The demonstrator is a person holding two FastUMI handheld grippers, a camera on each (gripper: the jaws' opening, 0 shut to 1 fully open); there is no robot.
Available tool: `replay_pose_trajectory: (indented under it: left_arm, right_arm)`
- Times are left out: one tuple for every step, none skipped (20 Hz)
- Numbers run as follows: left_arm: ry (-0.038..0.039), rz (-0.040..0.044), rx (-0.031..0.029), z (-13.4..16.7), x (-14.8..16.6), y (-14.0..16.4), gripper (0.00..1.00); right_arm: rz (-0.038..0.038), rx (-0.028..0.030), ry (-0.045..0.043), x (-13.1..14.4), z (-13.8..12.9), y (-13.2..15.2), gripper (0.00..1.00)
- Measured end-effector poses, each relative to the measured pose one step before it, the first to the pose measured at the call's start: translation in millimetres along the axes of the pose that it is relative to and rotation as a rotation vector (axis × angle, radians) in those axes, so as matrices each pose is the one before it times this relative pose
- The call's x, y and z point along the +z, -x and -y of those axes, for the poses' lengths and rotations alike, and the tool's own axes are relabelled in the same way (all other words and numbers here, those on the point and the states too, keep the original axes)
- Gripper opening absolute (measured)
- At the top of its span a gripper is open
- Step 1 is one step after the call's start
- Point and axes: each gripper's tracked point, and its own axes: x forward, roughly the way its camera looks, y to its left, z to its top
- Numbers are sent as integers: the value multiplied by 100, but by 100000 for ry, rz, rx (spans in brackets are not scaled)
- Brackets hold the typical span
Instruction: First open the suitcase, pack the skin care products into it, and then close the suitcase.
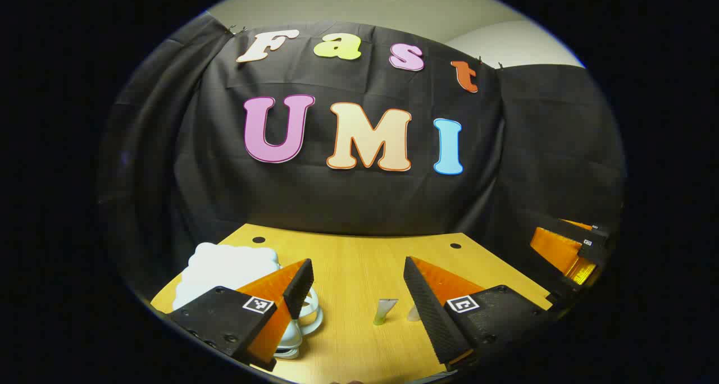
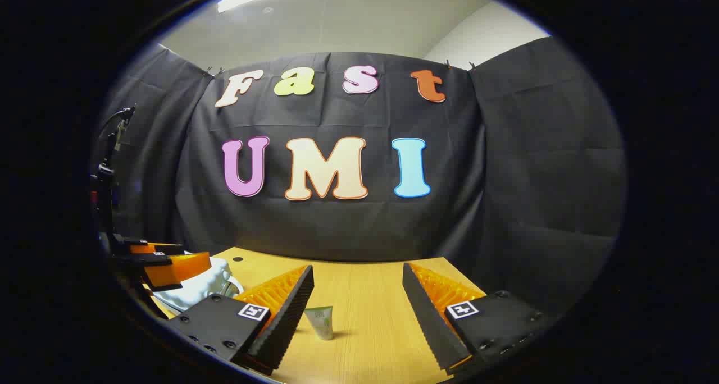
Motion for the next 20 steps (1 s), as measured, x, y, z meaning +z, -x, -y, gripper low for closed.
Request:
replay_pose_trajectory:
  left_arm:
    - [798, -1138, 258, -262, -331, -62, 95]
    - [683, -1178, 530, -358, -190, -104, 95]
    - [648, -1407, 899, -424, -322, -50, 95]
    - [527, -1910, 972, -556, -332, -76, 95]
    - [732, -2205, 1086, -617, -419, -82, 96]
    - [1028, -1978, 359, -559, -291, -45, 96]
    - [1181, -1776, 343, -408, -254, -91, 96]
    - [876, -2057, 409, -538, -109, -182, 96]
    - [389, -2197, 456, -631, -352, -409, 96]
    - [225, -3512, -153, -462, -329, -456, 96]
    - [41, -3471, -310, -405, -579, -511, 96]
    - [595, -4249, -590, -220, -373, -711, 96]
    - [784, -4130, -950, -247, -278, -726, 96]
    - [952, -3867, -488, -32, -79, -797, 98]
    - [1572, -3255, 149, -377, 113, -733, 98]
    - [1611, -3186, 159, -437, -37, -837, 98]
    - [1954, -3282, -13, -300, -131, -788, 98]
    - [2497, -3570, -883, -123, -118, -668, 98]
    - [1966, -4076, -1186, 278, -133, -782, 98]
    - [1040, -3635, -354, -27, 51, -742, 98]
  right_arm:
    - [-40, -403, -13, -50, 273, -58, 100]
    - [-159, -604, 25, -75, 240, -6, 100]
    - [-451, -398, 2, -135, 177, -2, 99]
    - [-243, -22, -159, -141, 41, -60, 99]
    - [31, -30, -301, 9, 102, 23, 99]
    - [139, 118, -590, -38, 53, -52, 100]
    - [-293, 633, -791, -48, -71, -145, 100]
    - [-596, 363, -671, -345, 14, -75, 99]
    - [-498, 352, -424, -107, 13, -111, 98]
    - [-311, 229, -145, -187, 53, -67, 99]
    - [-126, 260, -66, -82, 29, -55, 100]
    - [-295, 388, -99, -189, -2, -172, 99]
    - [-619, 414, -165, -221, -76, -157, 100]
    - [-732, 552, -187, -285, -108, -85, 99]
    - [-720, 486, -123, -223, -78, -122, 99]
    - [-434, 292, -123, -214, 24, -26, 100]
    - [-218, 137, -172, -94, 102, 72, 99]
    - [-360, 2, -204, -222, 126, 16, 99]
    - [-595, -3, -8, -203, 109, -64, 99]
    - [-622, -191, -32, -389, 191, -7, 99]
